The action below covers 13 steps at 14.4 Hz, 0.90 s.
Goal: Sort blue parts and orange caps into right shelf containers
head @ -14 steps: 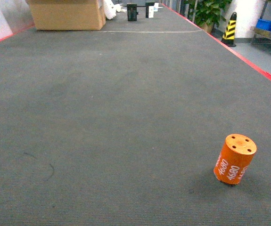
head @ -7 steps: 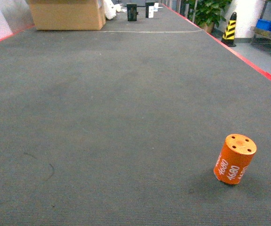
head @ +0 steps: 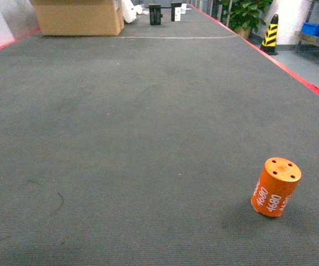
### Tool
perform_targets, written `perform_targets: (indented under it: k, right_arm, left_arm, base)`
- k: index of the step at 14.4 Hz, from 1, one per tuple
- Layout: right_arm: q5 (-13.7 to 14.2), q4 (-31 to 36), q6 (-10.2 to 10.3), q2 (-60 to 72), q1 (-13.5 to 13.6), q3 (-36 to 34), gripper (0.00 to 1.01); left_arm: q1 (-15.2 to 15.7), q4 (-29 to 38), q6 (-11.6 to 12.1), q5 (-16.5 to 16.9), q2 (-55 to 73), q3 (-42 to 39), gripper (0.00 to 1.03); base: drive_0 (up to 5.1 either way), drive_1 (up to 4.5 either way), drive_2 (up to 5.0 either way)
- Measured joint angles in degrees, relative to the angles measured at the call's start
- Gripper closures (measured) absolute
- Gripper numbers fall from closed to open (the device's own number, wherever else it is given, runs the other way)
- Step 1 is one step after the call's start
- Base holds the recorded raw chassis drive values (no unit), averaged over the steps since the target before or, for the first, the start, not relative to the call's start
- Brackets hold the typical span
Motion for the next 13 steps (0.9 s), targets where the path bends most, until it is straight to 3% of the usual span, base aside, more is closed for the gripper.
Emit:
perform_targets:
  k: [4, 13]
  right_arm:
    - [0.00, 0.00, 0.02, 0.00, 0.00, 0.00, 0.03]
    - [0.00, 0.00, 0.02, 0.00, 0.00, 0.00, 0.03]
  left_arm:
    - [0.50, -0.48, -0.33, -0.20, 2.05, 0.92, 0.58]
    - [8.96, -2.19, -0.37, -0.13, 2.49, -0.50, 0.58]
  base:
    - [0.0, 0.00, 0.0]
    - [0.0, 0.00, 0.0]
